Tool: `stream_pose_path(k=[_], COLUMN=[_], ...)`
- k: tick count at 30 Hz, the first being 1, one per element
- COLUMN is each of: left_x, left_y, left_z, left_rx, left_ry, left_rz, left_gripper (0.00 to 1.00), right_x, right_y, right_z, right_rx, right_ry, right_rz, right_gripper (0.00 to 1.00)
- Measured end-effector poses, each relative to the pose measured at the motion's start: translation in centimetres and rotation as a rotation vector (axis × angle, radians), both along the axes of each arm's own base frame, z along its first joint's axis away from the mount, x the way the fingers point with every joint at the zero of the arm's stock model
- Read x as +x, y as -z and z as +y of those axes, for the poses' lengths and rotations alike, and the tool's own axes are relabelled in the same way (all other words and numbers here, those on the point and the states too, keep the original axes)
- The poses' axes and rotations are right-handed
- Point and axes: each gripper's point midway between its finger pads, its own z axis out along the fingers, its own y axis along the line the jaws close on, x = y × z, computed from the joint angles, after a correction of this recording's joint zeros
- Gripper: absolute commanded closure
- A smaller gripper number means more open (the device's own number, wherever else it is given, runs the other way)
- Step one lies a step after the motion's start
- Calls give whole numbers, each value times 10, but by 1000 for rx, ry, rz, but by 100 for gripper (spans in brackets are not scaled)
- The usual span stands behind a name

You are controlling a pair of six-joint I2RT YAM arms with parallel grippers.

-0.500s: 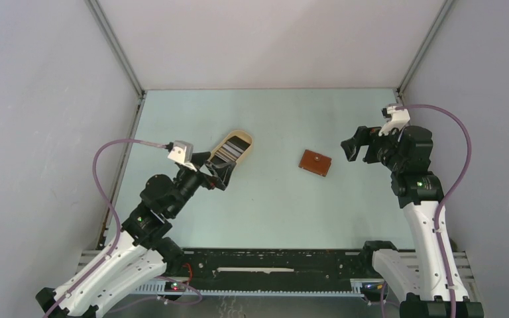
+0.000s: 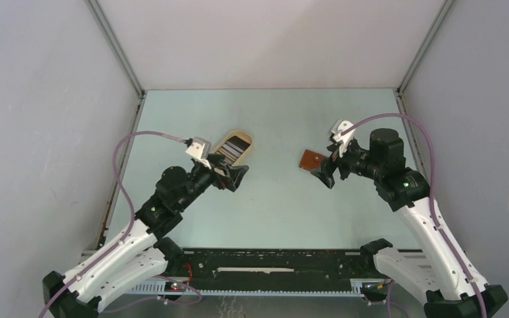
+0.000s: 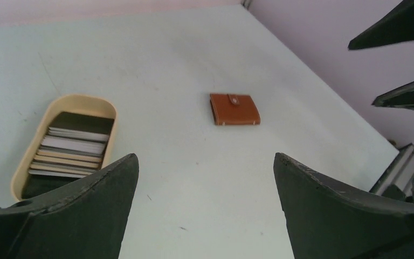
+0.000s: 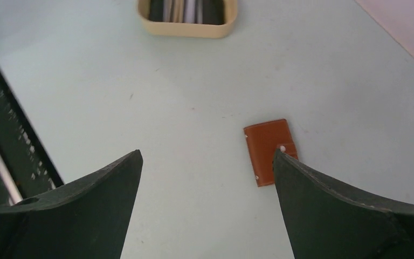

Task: Put the credit cards into the card holder
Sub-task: Move the card holder to the center of the board.

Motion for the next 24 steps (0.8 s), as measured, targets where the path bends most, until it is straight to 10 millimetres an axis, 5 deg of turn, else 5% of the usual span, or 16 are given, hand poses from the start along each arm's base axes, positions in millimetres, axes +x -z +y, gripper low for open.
stream_pose_path(k=[6, 16, 24], left_x=[13, 80, 111], left_y=[26, -14, 6], left_z=[-14, -11, -40], left_rx=[24, 7, 28], left_ry=[36, -110, -61], left_rz=[121, 169, 198], left_gripper=[0, 12, 18], right_x=[0, -1, 35], right_y=[7, 41, 87], right_z=[16, 28, 14], right_rx=[16, 0, -89], right_ry=[-148, -194, -72], right_rz=[50, 204, 337], right_gripper=[0, 0, 8])
